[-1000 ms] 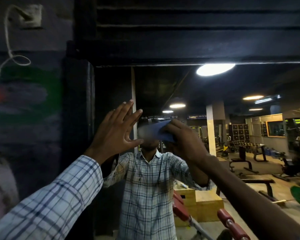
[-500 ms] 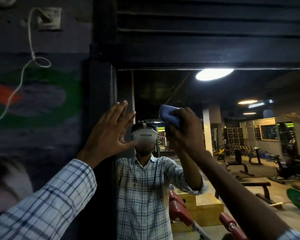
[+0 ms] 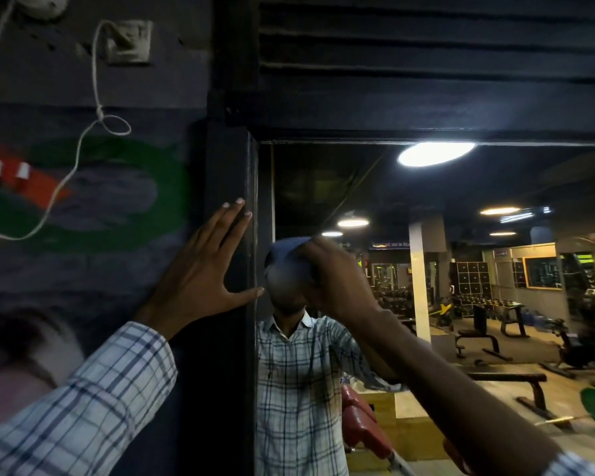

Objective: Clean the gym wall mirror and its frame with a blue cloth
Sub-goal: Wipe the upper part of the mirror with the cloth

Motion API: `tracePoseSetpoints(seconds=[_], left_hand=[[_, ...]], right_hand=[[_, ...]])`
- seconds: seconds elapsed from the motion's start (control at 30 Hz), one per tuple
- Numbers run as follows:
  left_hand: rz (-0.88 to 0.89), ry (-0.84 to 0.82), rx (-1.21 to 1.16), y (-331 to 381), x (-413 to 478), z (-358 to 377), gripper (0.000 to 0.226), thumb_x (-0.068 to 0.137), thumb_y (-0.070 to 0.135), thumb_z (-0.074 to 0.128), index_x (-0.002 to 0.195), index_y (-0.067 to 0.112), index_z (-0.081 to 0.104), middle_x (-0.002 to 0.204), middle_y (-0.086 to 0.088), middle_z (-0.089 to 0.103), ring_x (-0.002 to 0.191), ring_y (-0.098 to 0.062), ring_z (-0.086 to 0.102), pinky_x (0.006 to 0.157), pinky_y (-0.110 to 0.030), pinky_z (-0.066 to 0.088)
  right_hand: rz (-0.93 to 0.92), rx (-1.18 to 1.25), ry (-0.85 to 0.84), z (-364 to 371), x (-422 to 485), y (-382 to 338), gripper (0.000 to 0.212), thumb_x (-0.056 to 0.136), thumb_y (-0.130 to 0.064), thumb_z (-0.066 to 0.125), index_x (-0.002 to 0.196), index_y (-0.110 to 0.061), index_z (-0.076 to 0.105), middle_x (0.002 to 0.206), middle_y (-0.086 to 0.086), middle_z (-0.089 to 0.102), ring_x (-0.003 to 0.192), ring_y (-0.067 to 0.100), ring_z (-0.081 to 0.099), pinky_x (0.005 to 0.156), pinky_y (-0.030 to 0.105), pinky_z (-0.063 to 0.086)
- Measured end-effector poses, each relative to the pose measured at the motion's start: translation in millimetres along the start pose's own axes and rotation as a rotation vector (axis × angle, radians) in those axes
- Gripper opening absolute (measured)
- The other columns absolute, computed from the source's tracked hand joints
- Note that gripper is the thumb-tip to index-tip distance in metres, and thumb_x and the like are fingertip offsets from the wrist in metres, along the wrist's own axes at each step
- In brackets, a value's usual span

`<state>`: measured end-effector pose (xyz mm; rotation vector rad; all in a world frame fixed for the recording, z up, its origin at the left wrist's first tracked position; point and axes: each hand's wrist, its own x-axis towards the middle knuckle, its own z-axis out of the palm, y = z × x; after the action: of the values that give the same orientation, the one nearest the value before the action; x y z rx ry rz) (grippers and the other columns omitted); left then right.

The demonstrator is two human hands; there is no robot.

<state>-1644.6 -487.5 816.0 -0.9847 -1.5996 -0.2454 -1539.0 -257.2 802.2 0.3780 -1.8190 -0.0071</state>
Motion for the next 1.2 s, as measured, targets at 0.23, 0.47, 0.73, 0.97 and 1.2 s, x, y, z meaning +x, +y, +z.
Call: tracePoseSetpoints(seconds=[0.23,0.47,0.73,0.97,1.2], left_hand=[[-0.004,0.002,0.022,1,1,2,0.126,0.075,0.080,0.067,0.166,0.015,0.008,0.175,0.000,-0.005,0.161,-0.021,0.000,0.126,-0.046,0.025],[-0.047,0.065,0.044,11,13,6,0.120,0.073,0.087,0.051,0.165,0.016,0.021,0.175,-0.004,0.003,0.160,-0.027,0.011,0.119,-0.053,0.029],[-0.083,0.055,0.045,12,17,5,0.121,0.069,0.090,0.050,0.164,0.020,0.024,0.174,-0.002,0.006,0.159,-0.028,0.015,0.118,-0.055,0.028],[-0.103,0.038,0.047,12,16,2,0.126,0.066,0.084,0.068,0.164,0.022,0.020,0.174,-0.001,0.007,0.158,-0.027,0.015,0.117,-0.054,0.030],[-0.108,0.041,0.032,11,13,3,0.127,0.067,0.080,0.075,0.165,0.019,0.020,0.174,0.000,0.007,0.159,-0.026,0.016,0.117,-0.052,0.031]], right_hand=[[0.157,-0.040,0.405,-78,17,69,0.026,0.092,-0.022,0.069,0.115,-0.012,0.062,0.108,0.003,0.057,0.096,0.012,0.052,0.079,0.025,0.044],[0.052,-0.201,0.184,-119,13,116,0.035,0.090,-0.018,0.072,0.123,-0.012,0.062,0.117,0.010,0.058,0.103,0.019,0.056,0.078,0.018,0.042],[0.044,-0.214,0.158,-119,26,125,0.034,0.095,-0.030,0.066,0.124,-0.014,0.061,0.120,0.004,0.058,0.101,0.006,0.051,0.082,0.015,0.043],[0.233,-0.065,0.430,-108,67,105,0.034,0.091,-0.032,0.068,0.119,-0.012,0.064,0.110,0.008,0.064,0.095,0.016,0.060,0.079,0.024,0.048],[0.163,-0.056,0.381,-71,99,64,0.027,0.088,-0.025,0.074,0.111,-0.013,0.065,0.108,0.005,0.062,0.090,0.007,0.051,0.075,0.007,0.032]])
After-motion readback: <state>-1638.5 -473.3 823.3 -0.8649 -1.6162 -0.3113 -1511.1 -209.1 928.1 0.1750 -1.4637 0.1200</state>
